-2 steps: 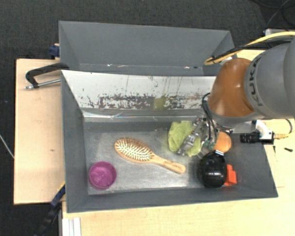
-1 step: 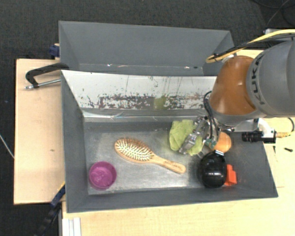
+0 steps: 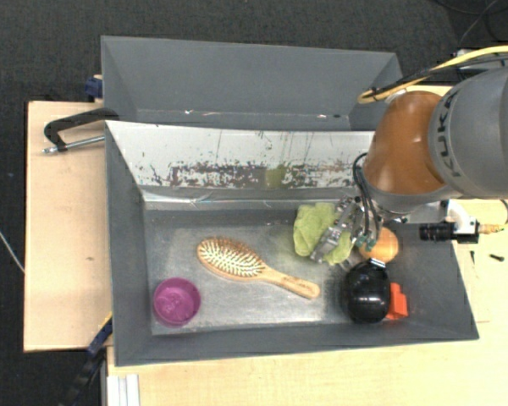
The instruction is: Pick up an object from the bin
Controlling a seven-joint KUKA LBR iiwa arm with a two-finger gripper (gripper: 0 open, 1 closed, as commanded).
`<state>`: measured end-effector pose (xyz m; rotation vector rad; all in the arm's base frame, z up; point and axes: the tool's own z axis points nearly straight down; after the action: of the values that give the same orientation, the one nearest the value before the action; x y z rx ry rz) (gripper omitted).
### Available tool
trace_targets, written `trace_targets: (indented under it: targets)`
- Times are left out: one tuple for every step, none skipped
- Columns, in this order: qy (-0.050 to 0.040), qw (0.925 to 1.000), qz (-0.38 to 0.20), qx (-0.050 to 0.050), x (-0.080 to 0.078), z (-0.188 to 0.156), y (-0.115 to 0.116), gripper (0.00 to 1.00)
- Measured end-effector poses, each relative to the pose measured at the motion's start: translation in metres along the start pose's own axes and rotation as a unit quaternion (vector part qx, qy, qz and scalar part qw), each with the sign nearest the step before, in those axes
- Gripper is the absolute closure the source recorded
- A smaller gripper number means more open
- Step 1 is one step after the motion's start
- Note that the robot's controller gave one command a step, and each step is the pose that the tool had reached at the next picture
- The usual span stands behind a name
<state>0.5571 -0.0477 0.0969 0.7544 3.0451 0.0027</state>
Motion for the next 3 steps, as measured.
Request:
trace_targets:
  targets:
    - [-0.0005,1.0,0.0,0.0,0.0,-0.009,0.0,1.0]
    - [0.0009,1.0,0.0,0.0,0.0,-0.02,0.0,1.0]
    - [0.0001,1.0,0.0,0.0,0.0,-0.032,0.0,1.0]
